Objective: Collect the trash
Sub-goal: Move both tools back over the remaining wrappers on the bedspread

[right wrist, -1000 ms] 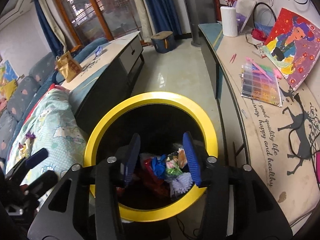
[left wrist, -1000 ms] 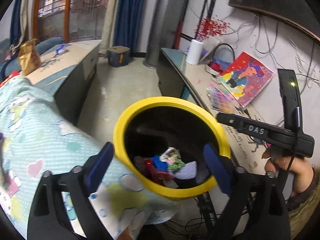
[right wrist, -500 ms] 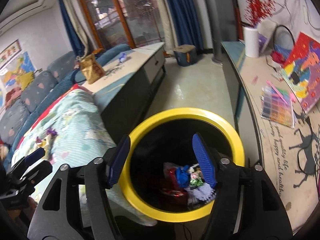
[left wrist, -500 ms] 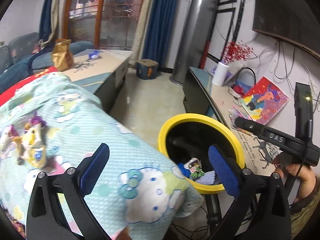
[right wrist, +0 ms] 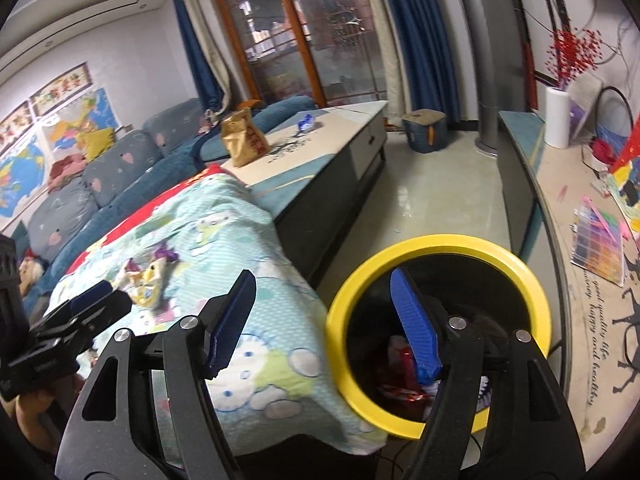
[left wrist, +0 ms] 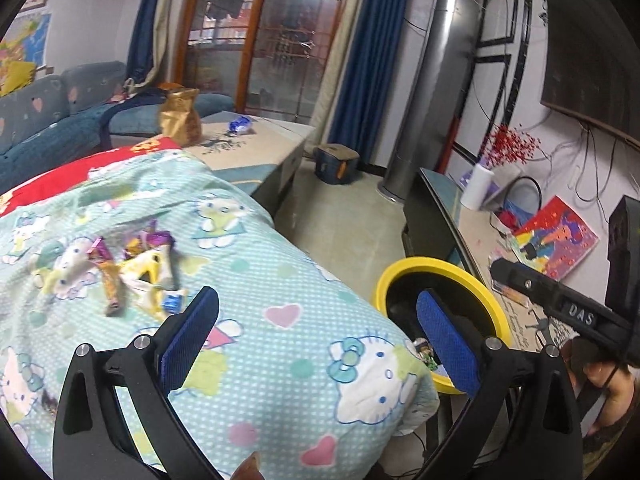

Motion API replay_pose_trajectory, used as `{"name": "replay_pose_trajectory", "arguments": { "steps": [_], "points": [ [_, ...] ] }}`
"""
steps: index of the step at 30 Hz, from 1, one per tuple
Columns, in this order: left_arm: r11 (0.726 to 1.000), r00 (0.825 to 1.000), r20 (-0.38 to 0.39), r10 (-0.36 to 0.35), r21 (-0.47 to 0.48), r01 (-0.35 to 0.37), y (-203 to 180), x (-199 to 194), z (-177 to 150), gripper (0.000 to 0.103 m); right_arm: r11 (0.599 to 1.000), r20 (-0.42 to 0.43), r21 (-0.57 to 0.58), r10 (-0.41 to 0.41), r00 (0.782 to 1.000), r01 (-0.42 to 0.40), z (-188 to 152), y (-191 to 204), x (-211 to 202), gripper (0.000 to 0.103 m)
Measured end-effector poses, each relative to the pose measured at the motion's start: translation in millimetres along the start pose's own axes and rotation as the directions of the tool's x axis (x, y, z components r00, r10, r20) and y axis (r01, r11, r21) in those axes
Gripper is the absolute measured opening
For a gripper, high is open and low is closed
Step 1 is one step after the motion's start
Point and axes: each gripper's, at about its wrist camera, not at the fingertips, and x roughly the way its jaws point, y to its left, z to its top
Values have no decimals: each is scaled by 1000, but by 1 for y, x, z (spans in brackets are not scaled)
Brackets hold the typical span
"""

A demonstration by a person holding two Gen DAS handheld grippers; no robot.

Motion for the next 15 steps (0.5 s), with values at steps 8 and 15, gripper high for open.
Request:
{"name": "replay_pose_trajectory", "arguments": {
  "steps": [8,15],
  "points": [
    [998,998,35,47,-37,-46,20,-17,-2,97,997,-13,-37,68,998,-69,-7,30,0,62],
    [994,994,58,91,-60,-87,40,-35,-6,97,989,-41,-80,122,992,-124,-14,60,8,62]
  ]
}}
